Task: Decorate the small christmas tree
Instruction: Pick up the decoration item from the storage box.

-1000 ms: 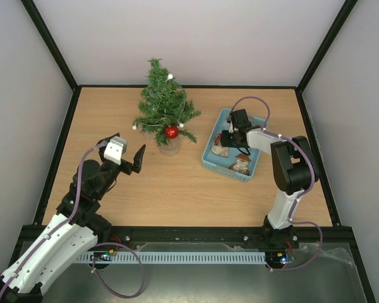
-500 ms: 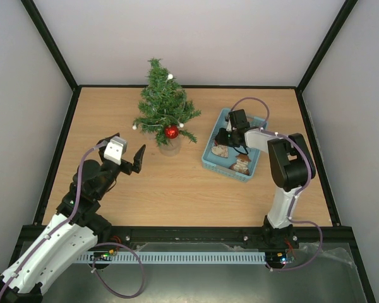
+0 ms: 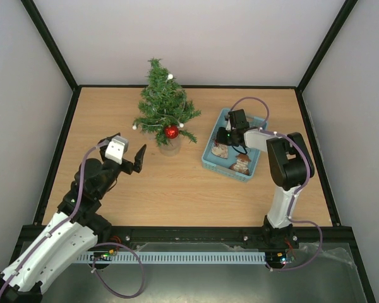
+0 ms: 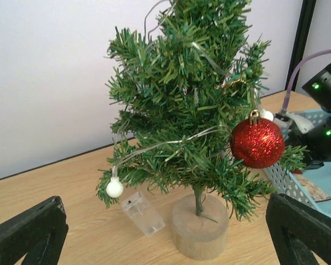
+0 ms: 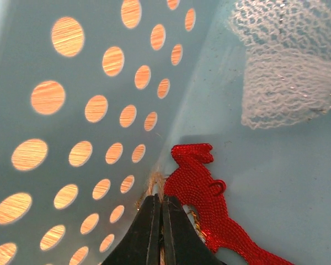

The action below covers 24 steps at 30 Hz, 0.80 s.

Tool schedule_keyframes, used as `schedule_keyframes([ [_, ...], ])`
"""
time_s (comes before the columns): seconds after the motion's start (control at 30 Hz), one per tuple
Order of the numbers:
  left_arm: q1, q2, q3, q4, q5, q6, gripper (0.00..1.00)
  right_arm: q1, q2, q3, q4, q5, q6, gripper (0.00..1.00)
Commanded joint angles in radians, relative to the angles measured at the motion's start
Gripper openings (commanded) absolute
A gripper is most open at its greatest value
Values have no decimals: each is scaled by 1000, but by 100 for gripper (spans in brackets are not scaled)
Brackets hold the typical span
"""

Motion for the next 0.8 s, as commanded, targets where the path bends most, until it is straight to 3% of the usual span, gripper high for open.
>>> schedule_keyframes([
  [0.0,-3,43,44,-29,-32,-25,99,0,-70,-28,14,65,-24,2],
  [0.27,0,135,126,-83,-90,-69,99,31,-280,-63,-78,142,-80,2],
  [0.47,34,285,294,-199,-110,-116,97,61,-444,-67,-138,201,-106,2],
  [0.6,122,346,370,-234,-2,-196,87,101,-532,-58,-168,231,-117,2],
  [0.77,351,376,397,-190,256,-377,74,148,-633,-47,-188,225,-115,2],
])
